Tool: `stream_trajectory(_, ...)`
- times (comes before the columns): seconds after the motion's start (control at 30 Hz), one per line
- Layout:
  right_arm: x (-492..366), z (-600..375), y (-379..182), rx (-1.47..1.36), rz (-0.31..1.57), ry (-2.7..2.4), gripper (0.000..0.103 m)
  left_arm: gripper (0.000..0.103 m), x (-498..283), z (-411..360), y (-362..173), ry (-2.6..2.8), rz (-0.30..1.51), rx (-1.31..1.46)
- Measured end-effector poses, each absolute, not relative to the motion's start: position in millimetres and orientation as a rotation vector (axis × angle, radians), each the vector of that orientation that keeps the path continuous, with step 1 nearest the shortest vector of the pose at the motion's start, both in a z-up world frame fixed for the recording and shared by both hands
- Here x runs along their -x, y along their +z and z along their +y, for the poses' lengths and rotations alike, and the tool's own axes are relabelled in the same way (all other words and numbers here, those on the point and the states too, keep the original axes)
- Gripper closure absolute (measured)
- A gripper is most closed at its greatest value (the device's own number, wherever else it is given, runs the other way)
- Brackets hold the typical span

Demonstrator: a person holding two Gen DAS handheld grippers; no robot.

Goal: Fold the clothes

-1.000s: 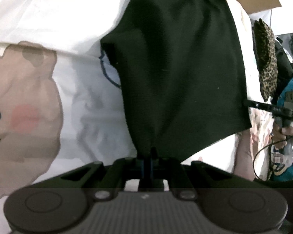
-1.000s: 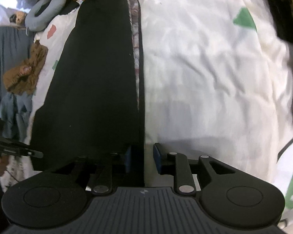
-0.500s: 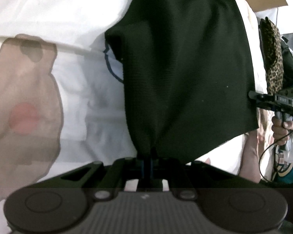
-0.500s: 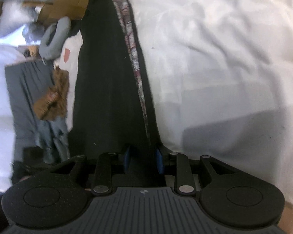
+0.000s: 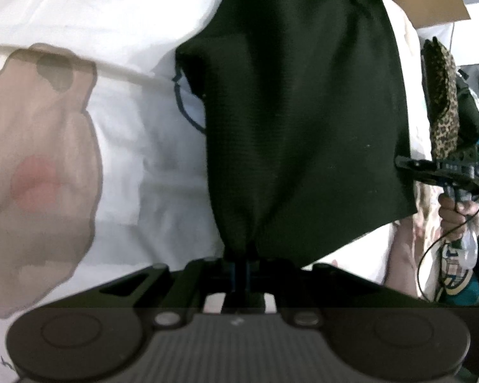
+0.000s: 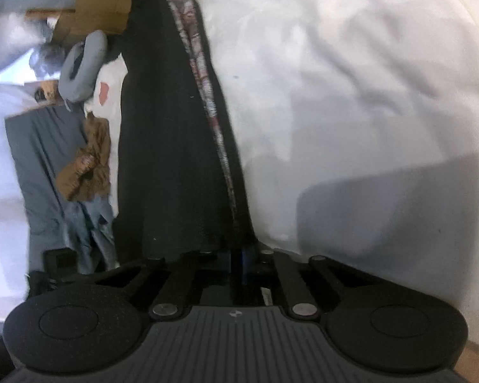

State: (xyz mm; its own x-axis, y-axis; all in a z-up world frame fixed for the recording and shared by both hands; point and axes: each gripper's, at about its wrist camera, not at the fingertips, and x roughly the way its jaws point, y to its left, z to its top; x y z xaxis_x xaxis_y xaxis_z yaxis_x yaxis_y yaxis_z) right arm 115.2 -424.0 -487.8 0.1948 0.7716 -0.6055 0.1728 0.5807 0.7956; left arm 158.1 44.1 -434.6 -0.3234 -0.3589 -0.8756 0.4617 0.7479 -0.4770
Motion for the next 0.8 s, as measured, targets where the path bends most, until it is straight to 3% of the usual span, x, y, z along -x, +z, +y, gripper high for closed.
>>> stream_trajectory(0.27,-107,-433,-452,-0.860,1.297,0.493,0.101,0.097,-150,46,-415,-0.867,1.721,-0.016)
stream_trajectory(0.43,-105,-449,-429,-0.825,1.264,0.474,0.101,0.097,-147,37,-435,-0.900,1.752,0.005)
stream_trajectory(0.8,-105,-460,-456,-0.816,1.340,0.442,0.096,0.098,-141,50,-460,-0.874,1.793,0.010)
